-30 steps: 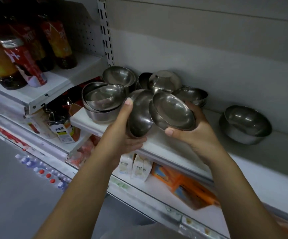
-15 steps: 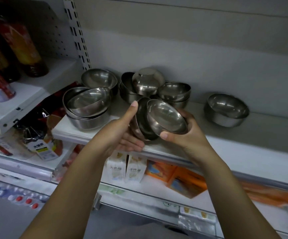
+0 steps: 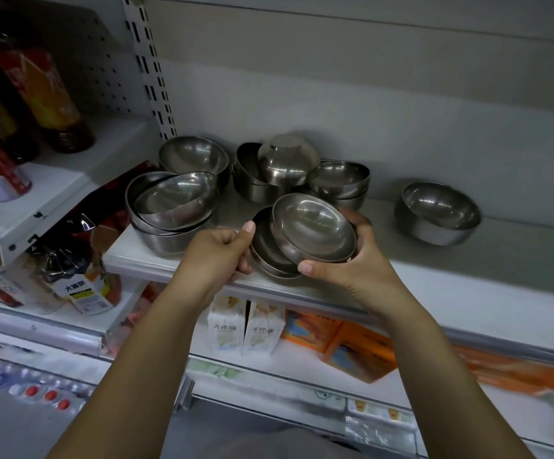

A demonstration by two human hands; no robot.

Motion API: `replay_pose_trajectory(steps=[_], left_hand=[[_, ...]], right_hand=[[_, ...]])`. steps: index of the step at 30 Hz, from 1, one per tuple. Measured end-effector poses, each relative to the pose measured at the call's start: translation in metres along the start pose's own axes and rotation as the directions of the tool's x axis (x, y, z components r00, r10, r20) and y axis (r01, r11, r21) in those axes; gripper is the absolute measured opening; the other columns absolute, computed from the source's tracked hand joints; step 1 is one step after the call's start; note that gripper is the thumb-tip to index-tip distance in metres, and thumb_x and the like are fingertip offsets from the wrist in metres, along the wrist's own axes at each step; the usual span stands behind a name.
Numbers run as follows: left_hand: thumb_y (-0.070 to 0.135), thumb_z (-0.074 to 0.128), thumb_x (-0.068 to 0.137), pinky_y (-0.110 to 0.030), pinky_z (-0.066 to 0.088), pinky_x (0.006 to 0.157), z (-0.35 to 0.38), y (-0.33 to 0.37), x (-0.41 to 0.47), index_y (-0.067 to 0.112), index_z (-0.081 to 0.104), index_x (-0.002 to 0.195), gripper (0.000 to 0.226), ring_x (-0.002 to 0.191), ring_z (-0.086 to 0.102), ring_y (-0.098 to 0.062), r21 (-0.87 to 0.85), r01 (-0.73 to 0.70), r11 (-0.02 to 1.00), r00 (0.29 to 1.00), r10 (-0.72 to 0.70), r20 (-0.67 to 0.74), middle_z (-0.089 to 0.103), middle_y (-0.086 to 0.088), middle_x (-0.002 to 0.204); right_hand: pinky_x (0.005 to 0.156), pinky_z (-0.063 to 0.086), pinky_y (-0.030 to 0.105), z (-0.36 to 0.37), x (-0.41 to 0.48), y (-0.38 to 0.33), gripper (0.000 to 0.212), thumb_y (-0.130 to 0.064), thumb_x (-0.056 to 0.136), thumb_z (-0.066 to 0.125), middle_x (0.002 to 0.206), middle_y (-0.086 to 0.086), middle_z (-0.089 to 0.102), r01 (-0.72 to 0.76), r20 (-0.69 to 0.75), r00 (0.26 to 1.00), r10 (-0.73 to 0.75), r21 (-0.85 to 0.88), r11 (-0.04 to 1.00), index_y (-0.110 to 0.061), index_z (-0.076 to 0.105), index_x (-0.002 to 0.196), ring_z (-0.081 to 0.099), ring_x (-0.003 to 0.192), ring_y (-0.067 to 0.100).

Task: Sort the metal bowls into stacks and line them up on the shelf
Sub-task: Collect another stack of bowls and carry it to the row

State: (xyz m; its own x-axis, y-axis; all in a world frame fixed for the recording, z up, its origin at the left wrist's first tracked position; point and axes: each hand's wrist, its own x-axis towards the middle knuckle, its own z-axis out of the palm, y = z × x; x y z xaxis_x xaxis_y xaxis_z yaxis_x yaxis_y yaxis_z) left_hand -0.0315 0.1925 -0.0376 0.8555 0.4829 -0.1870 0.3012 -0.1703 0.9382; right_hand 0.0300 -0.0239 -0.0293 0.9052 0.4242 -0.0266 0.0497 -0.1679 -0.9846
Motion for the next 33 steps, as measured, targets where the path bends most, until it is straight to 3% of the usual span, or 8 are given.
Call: replay_pose_trajectory(steps=[4,8,13,17,20,25,30,33], left_hand=[[0.041,0.064,0.097,-0.031,0.058,0.068,0.007,-0.012,-0.006,0.016,0.064,0.092,0.026,0.086,0.072,-0.023,-0.029,-0.119,0.993,0.981,0.113,-0.16,0.072,-0.008,0.09],[0.043,0.052,0.103,-0.016,0.057,0.068,0.008,-0.011,-0.016,0.017,0.071,0.102,0.033,0.095,0.07,-0.011,-0.125,-0.131,0.983,0.984,0.114,-0.133,0.072,0.004,0.1],[0.049,0.052,0.1,-0.019,0.058,0.067,0.0,-0.017,-0.021,0.018,0.073,0.098,0.038,0.091,0.071,-0.006,-0.123,-0.119,0.985,0.977,0.093,-0.193,0.074,0.008,0.099],[0.05,0.056,0.098,-0.03,0.057,0.074,-0.008,-0.021,-0.027,0.017,0.074,0.088,0.039,0.079,0.069,-0.001,-0.108,-0.144,0.984,0.944,0.104,-0.315,0.075,0.005,0.088],[0.047,0.061,0.096,-0.023,0.05,0.071,-0.013,-0.021,-0.032,0.014,0.073,0.081,0.038,0.076,0.066,-0.011,-0.048,-0.208,0.977,0.897,0.171,-0.408,0.073,-0.002,0.08],[0.043,0.068,0.094,-0.005,0.041,0.064,-0.015,-0.023,-0.035,0.013,0.068,0.075,0.036,0.072,0.061,-0.007,0.015,-0.257,0.966,0.862,0.236,-0.448,0.068,-0.001,0.073],[0.043,0.07,0.092,-0.005,0.042,0.063,-0.012,-0.026,-0.034,0.015,0.066,0.072,0.035,0.07,0.06,-0.007,0.015,-0.255,0.967,0.86,0.234,-0.453,0.067,-0.003,0.073],[0.038,0.075,0.09,-0.014,0.045,0.067,-0.014,-0.025,-0.034,0.021,0.066,0.076,0.024,0.071,0.058,-0.006,0.036,-0.334,0.942,0.786,0.3,-0.541,0.066,0.0,0.077]], right_hand=[[0.092,0.051,0.011,0.004,0.005,-0.003,0.11,-0.029,0.051,0.094,0.127,-0.019,0.056,0.033,-0.021,0.999,-0.032,0.015,0.999,-0.033,0.036,0.143,0.06,0.104,-0.015],[0.1,0.048,0.02,0.005,0.012,-0.005,0.116,-0.037,0.046,0.096,0.128,-0.021,0.053,0.058,-0.035,0.998,-0.06,-0.035,0.998,-0.034,0.035,0.144,0.057,0.114,-0.006],[0.093,0.045,0.01,0.01,0.02,-0.003,0.114,-0.033,0.051,0.099,0.132,-0.019,0.049,0.093,-0.013,0.995,-0.095,-0.109,0.99,-0.035,0.032,0.143,0.054,0.113,-0.011],[0.104,0.04,0.025,0.017,0.023,0.004,0.13,-0.052,0.042,0.098,0.143,-0.013,0.041,0.071,0.013,0.997,-0.07,-0.202,0.977,-0.04,0.024,0.147,0.046,0.129,0.006],[0.107,0.041,0.027,0.021,0.024,0.008,0.125,-0.048,0.046,0.099,0.14,-0.015,0.042,0.081,0.023,0.997,-0.078,-0.235,0.969,-0.04,0.024,0.146,0.045,0.13,0.008],[0.107,0.042,0.029,0.024,0.027,0.009,0.113,-0.048,0.045,0.099,0.125,-0.029,0.044,0.098,0.014,0.995,-0.098,-0.274,0.957,-0.045,0.027,0.133,0.048,0.126,0.007],[0.105,0.042,0.027,0.024,0.031,0.004,0.096,-0.043,0.048,0.1,0.119,-0.032,0.043,0.135,0.03,0.991,-0.133,-0.335,0.933,-0.054,0.032,0.114,0.048,0.122,0.005],[0.1,0.039,0.018,0.021,0.03,0.003,0.091,-0.039,0.05,0.1,0.116,-0.034,0.04,0.135,0.048,0.991,-0.126,-0.351,0.927,-0.057,0.032,0.108,0.048,0.112,-0.008]])
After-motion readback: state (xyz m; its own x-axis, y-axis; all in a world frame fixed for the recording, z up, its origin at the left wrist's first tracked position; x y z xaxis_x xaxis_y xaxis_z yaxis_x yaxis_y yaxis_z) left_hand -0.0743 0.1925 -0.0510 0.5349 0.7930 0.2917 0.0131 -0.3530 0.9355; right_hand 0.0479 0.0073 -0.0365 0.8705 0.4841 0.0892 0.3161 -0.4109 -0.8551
